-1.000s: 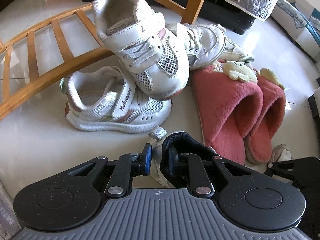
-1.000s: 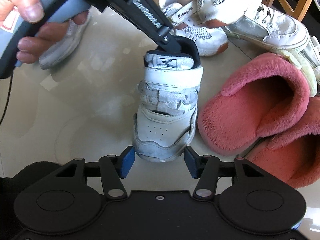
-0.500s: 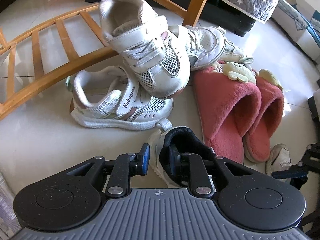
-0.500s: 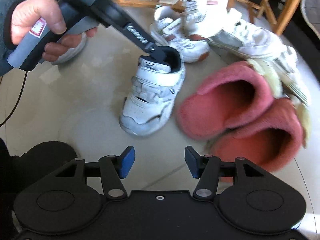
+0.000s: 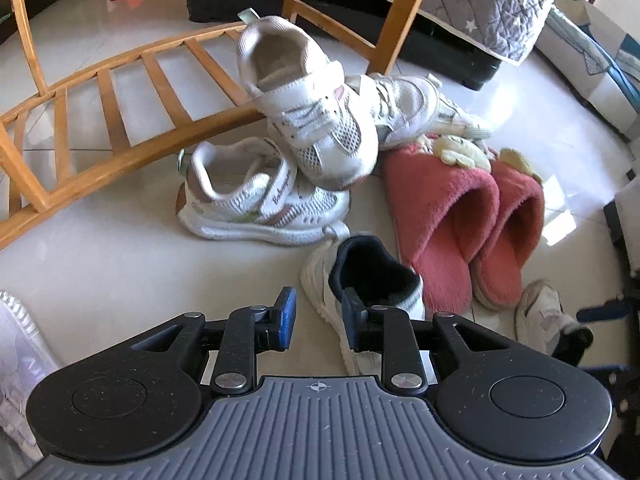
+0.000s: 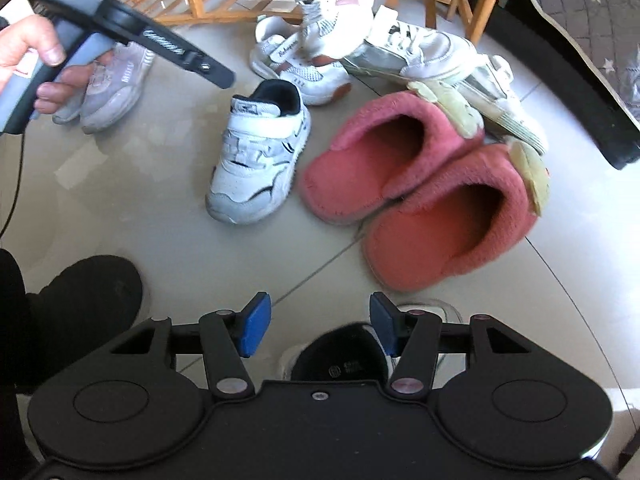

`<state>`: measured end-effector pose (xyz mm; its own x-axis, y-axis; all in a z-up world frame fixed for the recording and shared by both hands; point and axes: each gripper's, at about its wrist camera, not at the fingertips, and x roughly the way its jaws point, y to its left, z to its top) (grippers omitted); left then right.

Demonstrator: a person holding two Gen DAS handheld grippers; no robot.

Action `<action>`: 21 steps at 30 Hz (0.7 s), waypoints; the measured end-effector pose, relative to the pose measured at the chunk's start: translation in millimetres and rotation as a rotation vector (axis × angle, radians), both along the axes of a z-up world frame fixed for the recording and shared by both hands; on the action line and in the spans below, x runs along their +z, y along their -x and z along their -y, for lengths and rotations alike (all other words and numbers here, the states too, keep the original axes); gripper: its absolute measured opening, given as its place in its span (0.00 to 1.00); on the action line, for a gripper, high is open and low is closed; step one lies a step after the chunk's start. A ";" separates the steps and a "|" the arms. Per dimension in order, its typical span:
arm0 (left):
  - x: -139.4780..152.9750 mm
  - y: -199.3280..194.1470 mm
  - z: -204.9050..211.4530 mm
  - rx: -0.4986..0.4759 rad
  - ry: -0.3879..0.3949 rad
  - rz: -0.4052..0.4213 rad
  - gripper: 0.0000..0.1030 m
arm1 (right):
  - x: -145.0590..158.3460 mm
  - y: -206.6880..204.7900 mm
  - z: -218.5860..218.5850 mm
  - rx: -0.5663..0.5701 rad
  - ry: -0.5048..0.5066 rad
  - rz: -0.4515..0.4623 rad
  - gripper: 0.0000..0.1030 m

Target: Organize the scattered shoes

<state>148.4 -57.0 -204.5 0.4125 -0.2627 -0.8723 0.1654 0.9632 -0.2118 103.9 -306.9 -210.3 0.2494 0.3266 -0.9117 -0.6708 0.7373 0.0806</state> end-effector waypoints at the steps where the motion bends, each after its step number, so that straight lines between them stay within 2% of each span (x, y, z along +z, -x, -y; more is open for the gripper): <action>1: -0.3 2.3 0.8 -0.004 0.000 -0.004 0.26 | -1.1 0.7 2.4 -0.004 0.017 0.006 0.57; 6: -4.0 11.5 6.6 -0.021 0.007 -0.027 0.26 | -5.3 0.5 10.8 -0.029 0.050 0.005 0.55; 10: -7.9 18.0 16.5 -0.049 0.015 -0.045 0.27 | -9.1 1.7 16.3 -0.044 0.089 0.014 0.49; 16: -13.9 27.9 36.4 -0.112 0.029 -0.072 0.30 | -24.9 -0.4 16.6 -0.062 0.127 0.016 0.32; 19: -17.5 32.6 42.8 -0.131 0.032 -0.085 0.31 | -26.5 1.2 17.7 -0.069 0.134 0.053 0.21; 21: -19.9 35.2 44.7 -0.136 0.033 -0.096 0.31 | -24.2 2.5 18.8 -0.064 0.119 0.073 0.17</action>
